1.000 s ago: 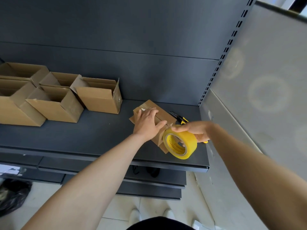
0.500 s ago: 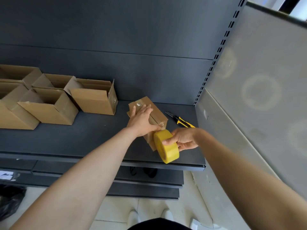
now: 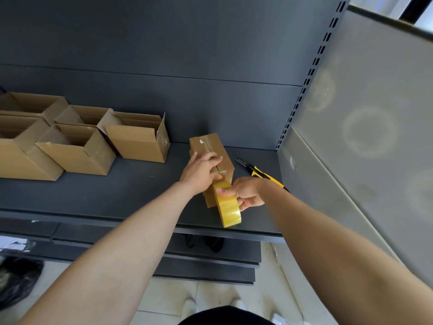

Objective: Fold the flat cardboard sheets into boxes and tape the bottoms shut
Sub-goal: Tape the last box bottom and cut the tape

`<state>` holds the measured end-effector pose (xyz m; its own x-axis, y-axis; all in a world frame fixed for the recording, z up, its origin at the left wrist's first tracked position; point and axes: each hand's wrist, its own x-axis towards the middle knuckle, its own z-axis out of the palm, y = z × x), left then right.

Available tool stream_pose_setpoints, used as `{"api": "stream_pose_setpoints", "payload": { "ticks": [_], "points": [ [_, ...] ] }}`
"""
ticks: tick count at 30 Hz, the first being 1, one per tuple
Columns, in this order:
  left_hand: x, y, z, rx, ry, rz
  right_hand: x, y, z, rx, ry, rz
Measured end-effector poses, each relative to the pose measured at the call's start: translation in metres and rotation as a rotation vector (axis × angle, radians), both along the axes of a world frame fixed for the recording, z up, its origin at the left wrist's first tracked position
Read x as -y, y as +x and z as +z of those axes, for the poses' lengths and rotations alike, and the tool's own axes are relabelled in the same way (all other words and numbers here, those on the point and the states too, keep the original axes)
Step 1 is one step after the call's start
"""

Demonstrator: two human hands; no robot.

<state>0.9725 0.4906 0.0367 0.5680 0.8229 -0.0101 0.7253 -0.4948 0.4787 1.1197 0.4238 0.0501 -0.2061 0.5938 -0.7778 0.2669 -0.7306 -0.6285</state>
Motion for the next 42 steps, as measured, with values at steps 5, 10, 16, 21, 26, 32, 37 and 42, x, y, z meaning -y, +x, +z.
{"api": "stream_pose_setpoints", "payload": {
  "ticks": [5, 10, 16, 21, 26, 32, 37, 42],
  "points": [
    [-0.010, 0.000, 0.004, -0.027, -0.090, 0.039, 0.009, -0.003, -0.004, -0.022, -0.001, -0.051],
    [-0.003, 0.009, -0.002, -0.081, 0.002, 0.056, 0.015, 0.002, -0.011, -0.178, 0.030, -0.137],
    [-0.001, 0.008, -0.012, 0.021, 0.062, 0.071, 0.014, 0.015, -0.017, -0.211, 0.039, -0.035],
    [0.018, -0.004, -0.012, 0.459, -0.053, 0.390, 0.006, 0.011, -0.015, -0.226, 0.035, -0.021],
    [0.044, -0.004, -0.014, 0.659, -0.639, 0.839, 0.001, 0.014, -0.014, -0.255, 0.030, 0.058],
    [0.048, 0.013, -0.001, 0.984, -1.239, 0.880, -0.002, 0.017, -0.014, -0.227, 0.053, 0.098],
    [0.048, 0.020, 0.005, 0.999, -1.171, 0.941, -0.010, 0.028, -0.001, 0.083, 0.184, 0.011],
    [0.049, 0.024, 0.000, 0.923, -1.011, 1.017, -0.029, 0.014, 0.001, 0.476, 0.736, -0.075]
  ]
}}
